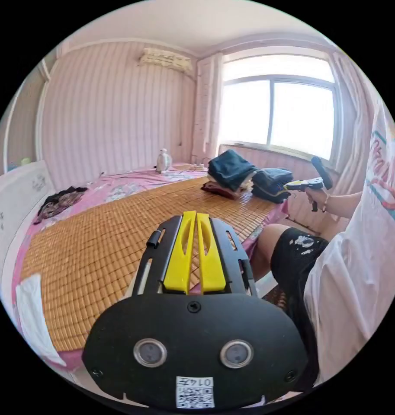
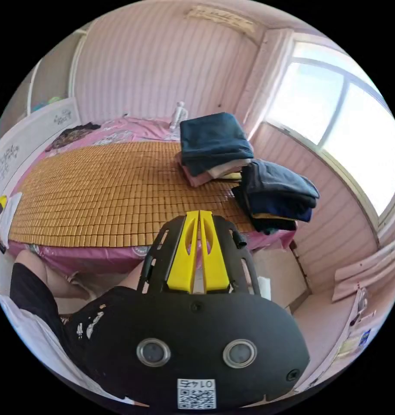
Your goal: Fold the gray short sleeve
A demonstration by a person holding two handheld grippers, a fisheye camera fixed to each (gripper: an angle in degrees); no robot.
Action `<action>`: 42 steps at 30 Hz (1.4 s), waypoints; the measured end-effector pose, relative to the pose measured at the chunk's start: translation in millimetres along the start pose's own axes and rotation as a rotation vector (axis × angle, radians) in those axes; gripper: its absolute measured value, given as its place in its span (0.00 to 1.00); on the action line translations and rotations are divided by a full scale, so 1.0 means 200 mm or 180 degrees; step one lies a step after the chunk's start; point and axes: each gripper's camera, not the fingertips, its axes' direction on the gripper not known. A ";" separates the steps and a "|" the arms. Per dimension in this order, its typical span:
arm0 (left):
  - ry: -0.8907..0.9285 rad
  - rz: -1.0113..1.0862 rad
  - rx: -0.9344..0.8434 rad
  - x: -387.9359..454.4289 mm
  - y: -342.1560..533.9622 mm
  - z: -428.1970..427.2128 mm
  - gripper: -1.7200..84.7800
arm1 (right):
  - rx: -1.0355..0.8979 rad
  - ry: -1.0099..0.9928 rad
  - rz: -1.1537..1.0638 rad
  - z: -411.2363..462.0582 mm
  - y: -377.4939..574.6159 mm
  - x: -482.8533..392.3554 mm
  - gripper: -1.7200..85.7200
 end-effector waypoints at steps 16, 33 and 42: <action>0.1245 0.1036 -0.0572 1.28 -0.63 1.53 0.12 | 0.0383 -0.0425 0.1252 0.04 -0.13 1.15 0.11; 0.1355 0.1242 -0.1169 2.17 -0.80 3.11 0.11 | 0.0459 -0.0372 0.1269 0.23 -0.66 1.59 0.05; 0.1413 0.1157 -0.0769 1.88 -0.82 2.66 0.02 | 0.1367 -0.1172 0.0882 -0.36 -0.68 1.39 0.03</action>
